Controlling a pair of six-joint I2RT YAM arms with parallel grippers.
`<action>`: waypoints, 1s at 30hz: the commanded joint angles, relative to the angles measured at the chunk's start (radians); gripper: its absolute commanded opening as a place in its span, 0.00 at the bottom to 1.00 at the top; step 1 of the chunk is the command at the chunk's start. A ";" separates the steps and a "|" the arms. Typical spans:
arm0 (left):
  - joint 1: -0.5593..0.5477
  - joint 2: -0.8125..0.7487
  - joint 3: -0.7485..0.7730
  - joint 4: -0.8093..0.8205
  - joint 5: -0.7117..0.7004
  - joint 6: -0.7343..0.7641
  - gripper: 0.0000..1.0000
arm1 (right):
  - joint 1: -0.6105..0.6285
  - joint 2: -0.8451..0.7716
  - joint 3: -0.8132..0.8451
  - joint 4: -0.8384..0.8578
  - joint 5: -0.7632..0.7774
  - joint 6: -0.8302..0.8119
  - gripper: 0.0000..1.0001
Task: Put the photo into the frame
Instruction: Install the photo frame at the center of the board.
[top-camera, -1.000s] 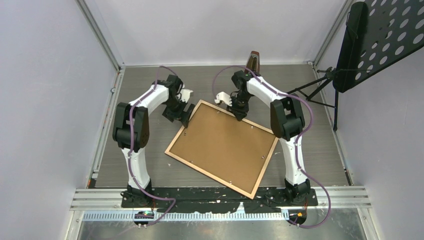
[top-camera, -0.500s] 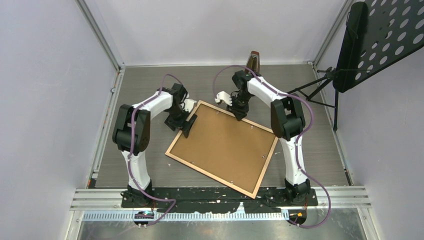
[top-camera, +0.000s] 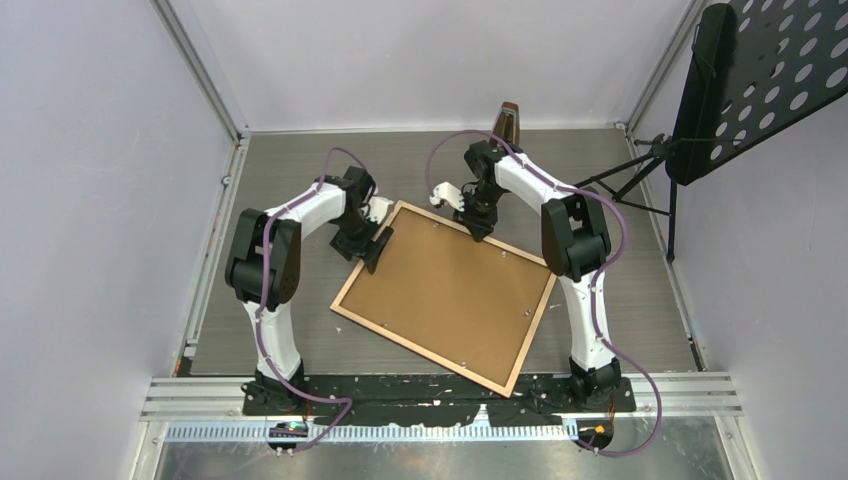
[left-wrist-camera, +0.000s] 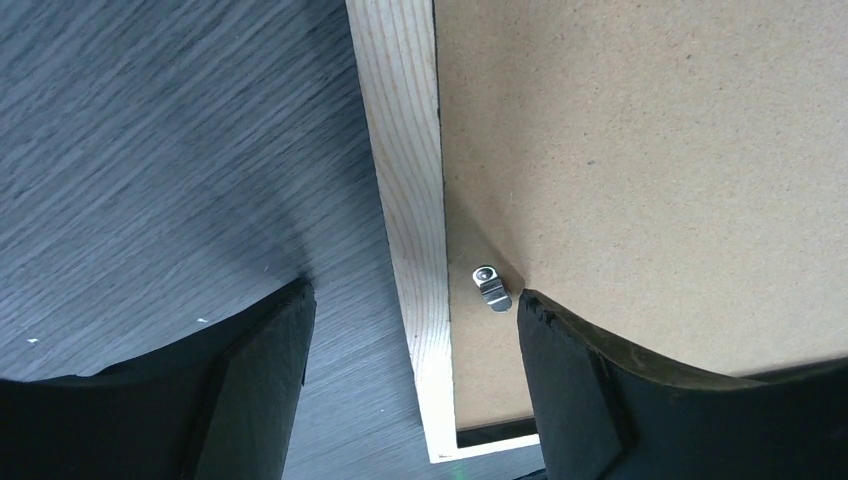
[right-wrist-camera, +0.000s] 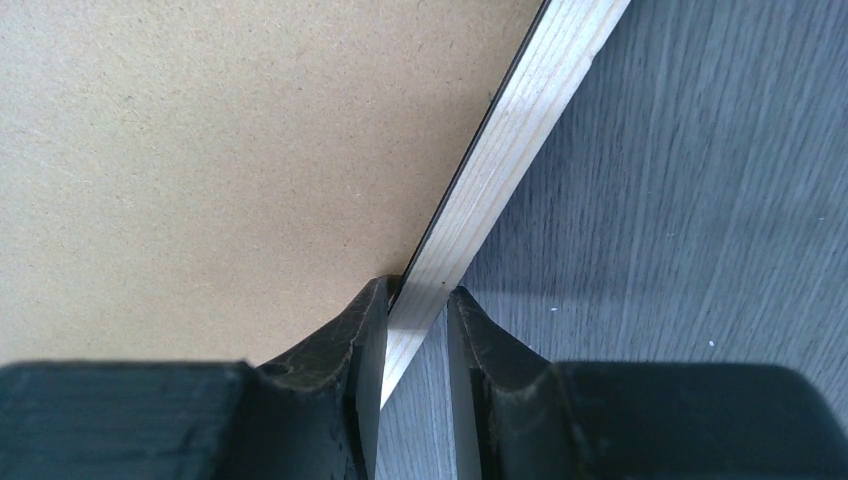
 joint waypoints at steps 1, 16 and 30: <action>-0.003 -0.004 0.030 0.026 -0.007 -0.007 0.74 | 0.012 -0.039 -0.015 0.016 -0.016 -0.017 0.06; -0.003 0.011 0.021 0.046 -0.010 -0.001 0.63 | 0.012 -0.033 -0.027 0.023 -0.015 -0.019 0.06; -0.005 -0.005 -0.001 0.050 0.005 0.012 0.54 | 0.012 -0.034 -0.042 0.031 -0.014 -0.019 0.06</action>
